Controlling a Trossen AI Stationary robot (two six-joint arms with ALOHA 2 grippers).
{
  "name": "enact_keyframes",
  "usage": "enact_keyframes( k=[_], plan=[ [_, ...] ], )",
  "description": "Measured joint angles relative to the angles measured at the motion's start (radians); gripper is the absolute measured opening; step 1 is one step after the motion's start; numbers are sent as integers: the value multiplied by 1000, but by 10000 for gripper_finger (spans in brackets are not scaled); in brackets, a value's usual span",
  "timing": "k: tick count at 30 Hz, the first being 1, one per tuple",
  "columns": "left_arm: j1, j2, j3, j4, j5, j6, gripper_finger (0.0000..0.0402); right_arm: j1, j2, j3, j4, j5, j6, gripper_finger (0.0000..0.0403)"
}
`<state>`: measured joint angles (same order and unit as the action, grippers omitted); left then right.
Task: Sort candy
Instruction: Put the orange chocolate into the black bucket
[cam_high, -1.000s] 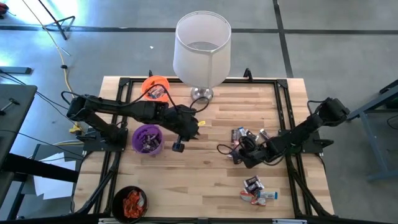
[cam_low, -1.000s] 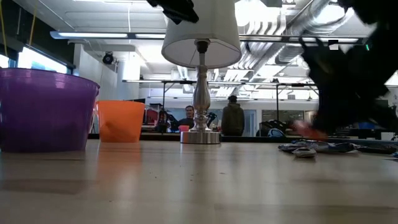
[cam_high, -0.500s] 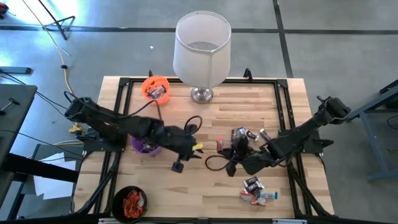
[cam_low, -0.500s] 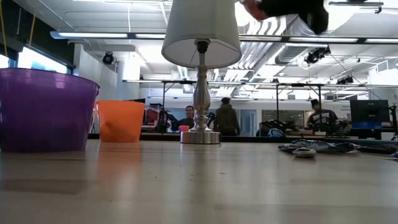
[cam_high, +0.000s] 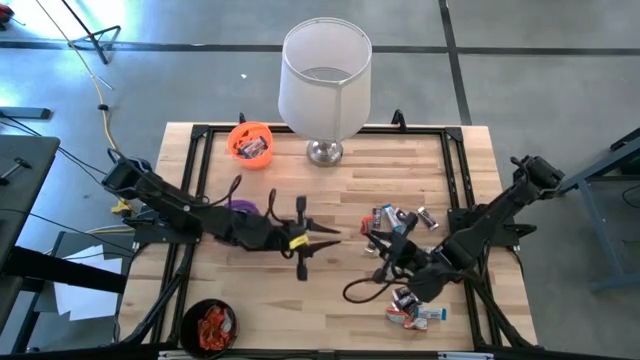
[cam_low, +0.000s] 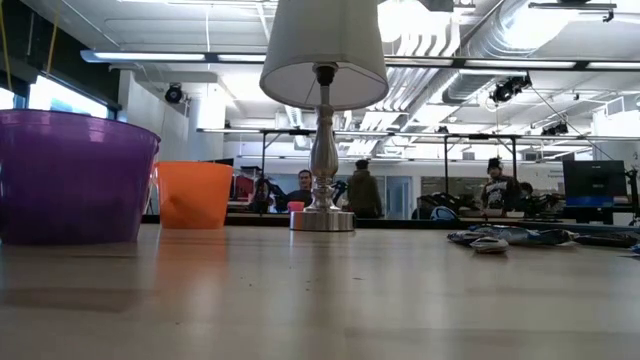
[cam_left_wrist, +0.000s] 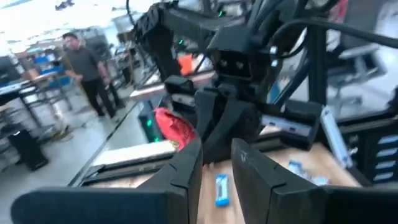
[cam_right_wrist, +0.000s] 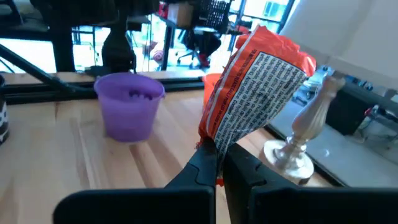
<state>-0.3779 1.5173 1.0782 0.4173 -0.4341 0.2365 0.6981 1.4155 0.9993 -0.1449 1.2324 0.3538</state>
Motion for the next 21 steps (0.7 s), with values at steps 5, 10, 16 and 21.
enact_keyframes(
  k=[5, 10, 16, 21],
  plan=[
    [40, 0, -18, 31, 140, -58, 74, -24, 13, 0, 105, -11, -108, 0],
    [57, 8, -18, 22, 182, -27, 74, -55, 49, 0, 225, -63, -229, 0],
    [78, 8, -18, -11, 193, -25, 74, -71, 70, 0, 349, -111, -316, 0],
    [86, 8, -18, -28, 194, -17, 74, -69, 72, 0, 357, -115, -322, 0]
  ],
)
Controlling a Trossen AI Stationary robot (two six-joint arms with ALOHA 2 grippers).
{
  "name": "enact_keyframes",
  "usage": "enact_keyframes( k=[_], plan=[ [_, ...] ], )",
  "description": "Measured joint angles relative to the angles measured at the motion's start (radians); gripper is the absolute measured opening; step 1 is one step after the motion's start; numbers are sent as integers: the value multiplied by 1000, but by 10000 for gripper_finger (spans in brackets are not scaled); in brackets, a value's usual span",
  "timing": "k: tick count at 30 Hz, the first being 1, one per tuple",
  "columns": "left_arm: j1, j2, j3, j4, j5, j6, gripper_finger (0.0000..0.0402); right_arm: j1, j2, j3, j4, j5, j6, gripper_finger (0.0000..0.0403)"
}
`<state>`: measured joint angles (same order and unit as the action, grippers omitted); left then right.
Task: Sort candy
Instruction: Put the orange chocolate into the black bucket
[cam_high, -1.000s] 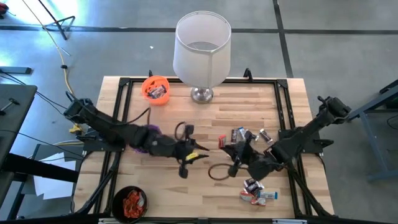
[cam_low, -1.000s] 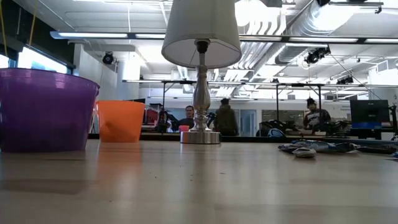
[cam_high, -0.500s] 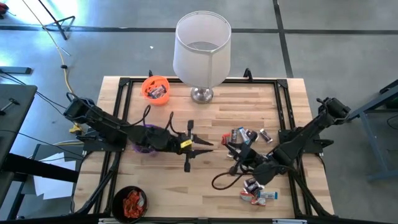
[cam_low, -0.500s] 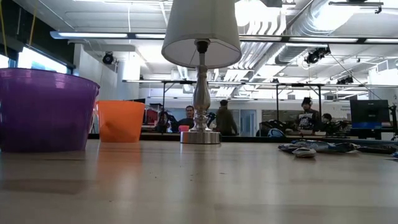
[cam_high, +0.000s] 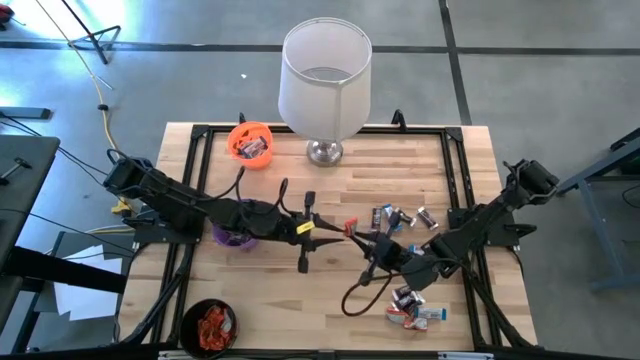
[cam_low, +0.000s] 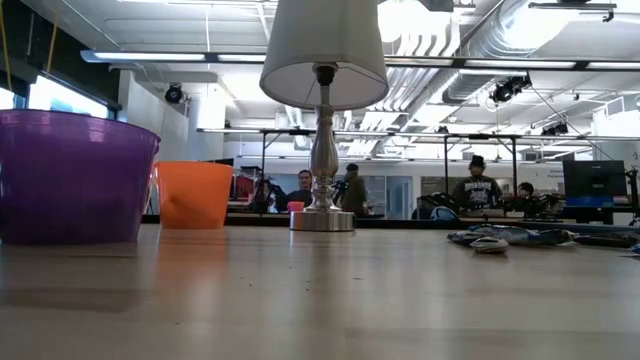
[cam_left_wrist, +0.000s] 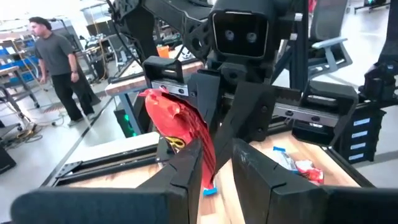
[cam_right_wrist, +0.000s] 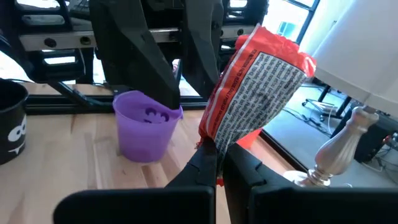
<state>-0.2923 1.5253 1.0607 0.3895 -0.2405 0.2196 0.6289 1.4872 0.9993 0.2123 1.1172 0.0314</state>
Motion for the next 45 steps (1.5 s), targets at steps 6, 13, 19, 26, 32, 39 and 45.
enact_keyframes(
  k=[6, 13, 19, 26, 32, 39, 45],
  plan=[
    [11, 0, 0, -4, 9, 0, 74, 1, 0, 0, 0, -33, 2, 0],
    [32, 1, 0, -4, 11, -16, 74, 6, 0, 0, 0, -56, -5, 0],
    [54, 16, 1, 9, 93, -68, 74, -2, 0, 0, -3, -54, -32, 0],
    [64, 33, 0, 25, 123, -86, 74, -35, 0, -1, -8, -89, -33, 0],
    [63, 33, 0, 26, 125, -87, 74, -39, 0, -1, -5, -106, -32, 0],
    [62, 33, 0, 13, 102, -87, 21, -39, 0, -1, -7, -126, -29, 9],
    [62, 33, 2, 2, 100, -87, 5, -40, 0, -1, -10, -132, -31, 32]
  ],
)
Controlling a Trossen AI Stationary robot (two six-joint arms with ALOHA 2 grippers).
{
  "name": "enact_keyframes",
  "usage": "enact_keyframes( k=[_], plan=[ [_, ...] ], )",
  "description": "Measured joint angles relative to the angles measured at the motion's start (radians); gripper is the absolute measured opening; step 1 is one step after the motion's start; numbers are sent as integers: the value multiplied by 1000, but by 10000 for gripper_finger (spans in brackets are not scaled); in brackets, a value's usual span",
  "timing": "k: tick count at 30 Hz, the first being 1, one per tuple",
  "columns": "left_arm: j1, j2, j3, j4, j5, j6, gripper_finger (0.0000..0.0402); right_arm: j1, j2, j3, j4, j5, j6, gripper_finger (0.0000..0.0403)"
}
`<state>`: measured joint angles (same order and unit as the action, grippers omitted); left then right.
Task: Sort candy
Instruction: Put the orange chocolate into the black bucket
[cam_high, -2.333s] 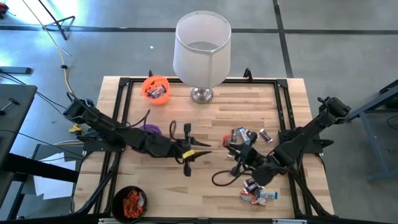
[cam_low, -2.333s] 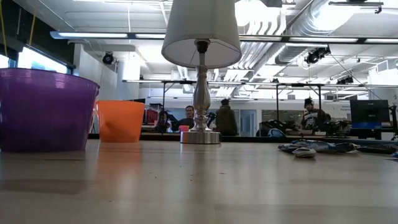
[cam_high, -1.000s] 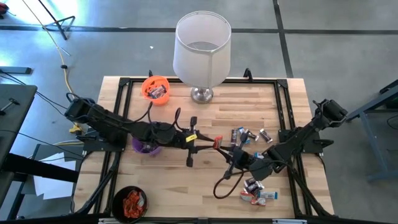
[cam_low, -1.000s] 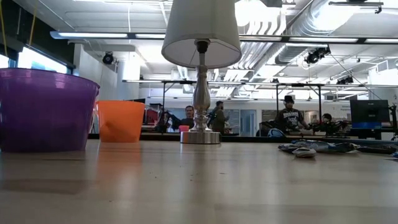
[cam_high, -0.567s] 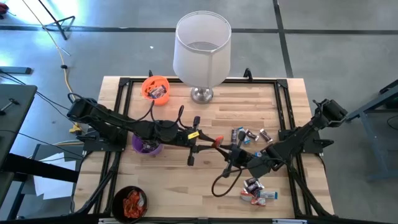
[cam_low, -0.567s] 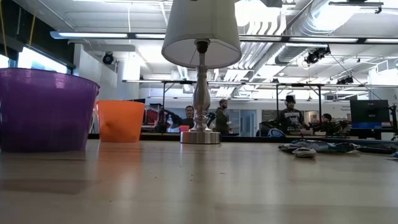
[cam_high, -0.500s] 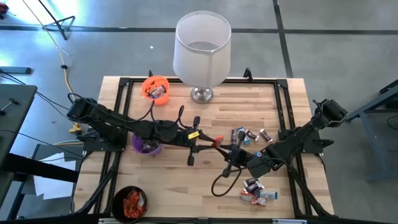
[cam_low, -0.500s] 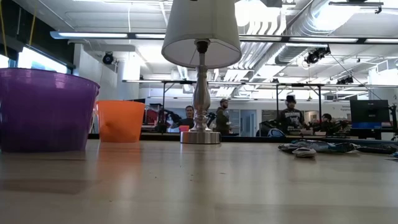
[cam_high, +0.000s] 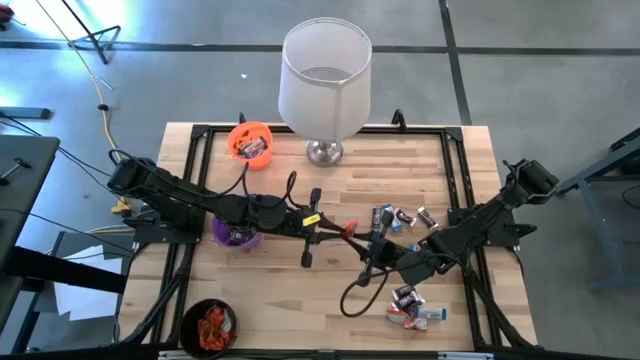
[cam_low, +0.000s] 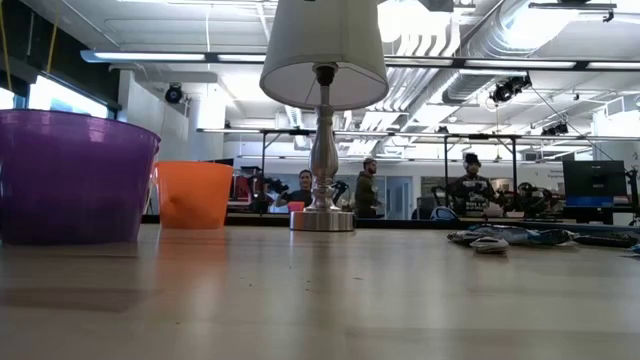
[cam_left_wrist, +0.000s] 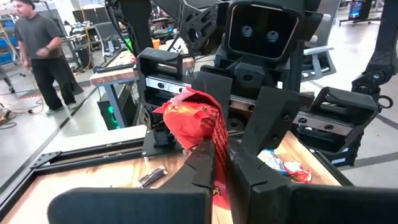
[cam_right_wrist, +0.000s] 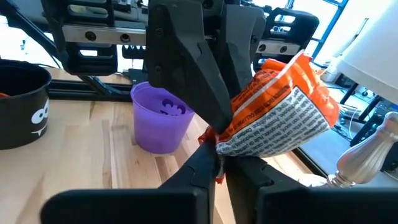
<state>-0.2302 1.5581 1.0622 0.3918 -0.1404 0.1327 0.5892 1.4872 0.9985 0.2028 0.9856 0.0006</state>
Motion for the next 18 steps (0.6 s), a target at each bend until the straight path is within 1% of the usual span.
enact_keyframes(
  k=[4, 13, 15, 18],
  plan=[
    [1, 0, 0, -3, -4, 2, 2, 0, 0, 0, -5, -2, 0, 61],
    [1, -4, 0, -42, -15, 2, 0, 10, 0, 0, -61, -8, -1, 151],
    [-2, -21, 0, -94, -30, 1, 0, 22, 0, 0, -87, 10, -1, 167],
    [-15, -67, -2, -207, -75, -25, 0, 48, -4, 2, -114, 66, -2, 185]
  ],
)
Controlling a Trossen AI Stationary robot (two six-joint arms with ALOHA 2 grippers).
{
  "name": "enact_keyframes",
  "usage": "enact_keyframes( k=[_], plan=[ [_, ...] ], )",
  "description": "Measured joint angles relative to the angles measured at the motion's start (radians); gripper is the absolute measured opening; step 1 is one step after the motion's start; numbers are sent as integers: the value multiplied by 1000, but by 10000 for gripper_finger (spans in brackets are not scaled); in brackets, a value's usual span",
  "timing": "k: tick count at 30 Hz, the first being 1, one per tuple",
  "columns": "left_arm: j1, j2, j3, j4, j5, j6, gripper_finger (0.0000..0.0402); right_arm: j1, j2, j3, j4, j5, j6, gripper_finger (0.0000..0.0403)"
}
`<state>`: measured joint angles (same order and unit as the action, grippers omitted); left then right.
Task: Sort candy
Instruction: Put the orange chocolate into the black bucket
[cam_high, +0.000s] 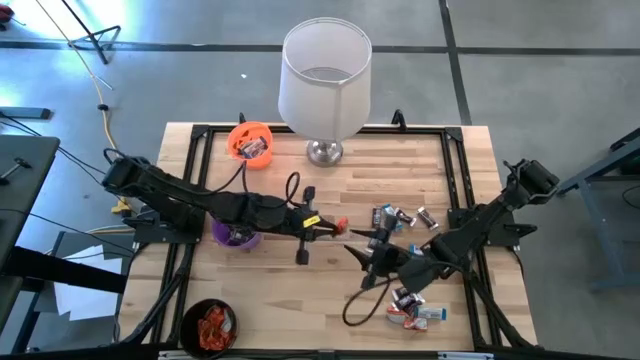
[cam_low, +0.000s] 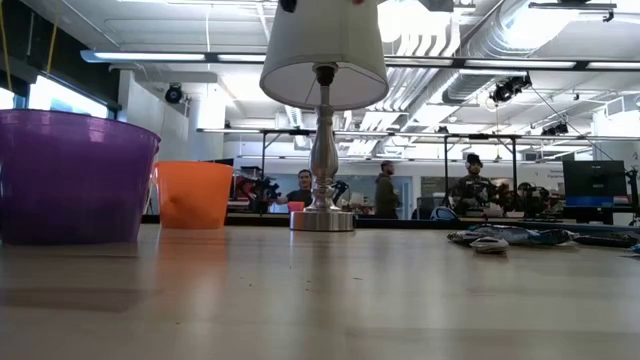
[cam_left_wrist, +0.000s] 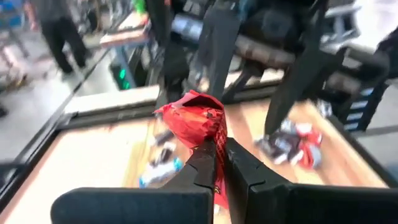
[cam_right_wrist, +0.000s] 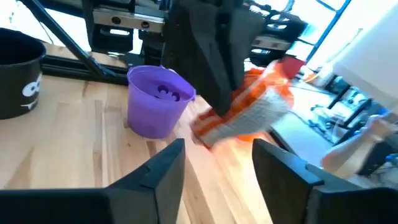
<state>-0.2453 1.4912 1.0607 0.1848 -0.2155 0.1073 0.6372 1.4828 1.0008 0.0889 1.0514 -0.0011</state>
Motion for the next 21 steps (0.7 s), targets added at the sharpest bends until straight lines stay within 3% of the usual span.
enact_keyframes(
  k=[4, 7, 10, 14, 21],
  plan=[
    [-38, -92, 0, -142, -79, -58, 0, 28, -4, 0, -34, 42, 2, 194],
    [-83, -180, 0, -290, -91, -189, 0, 45, -12, 0, -58, 47, 34, 195],
    [-151, -281, 0, -457, -116, -443, 0, 55, -27, 0, -108, 41, 138, 195],
    [-305, -372, 1, -674, -225, -827, 0, 61, -47, 0, -230, 41, 273, 195],
    [-603, -358, 1, -814, -378, -1430, 0, 19, -75, 0, -389, 40, 402, 195]
  ],
)
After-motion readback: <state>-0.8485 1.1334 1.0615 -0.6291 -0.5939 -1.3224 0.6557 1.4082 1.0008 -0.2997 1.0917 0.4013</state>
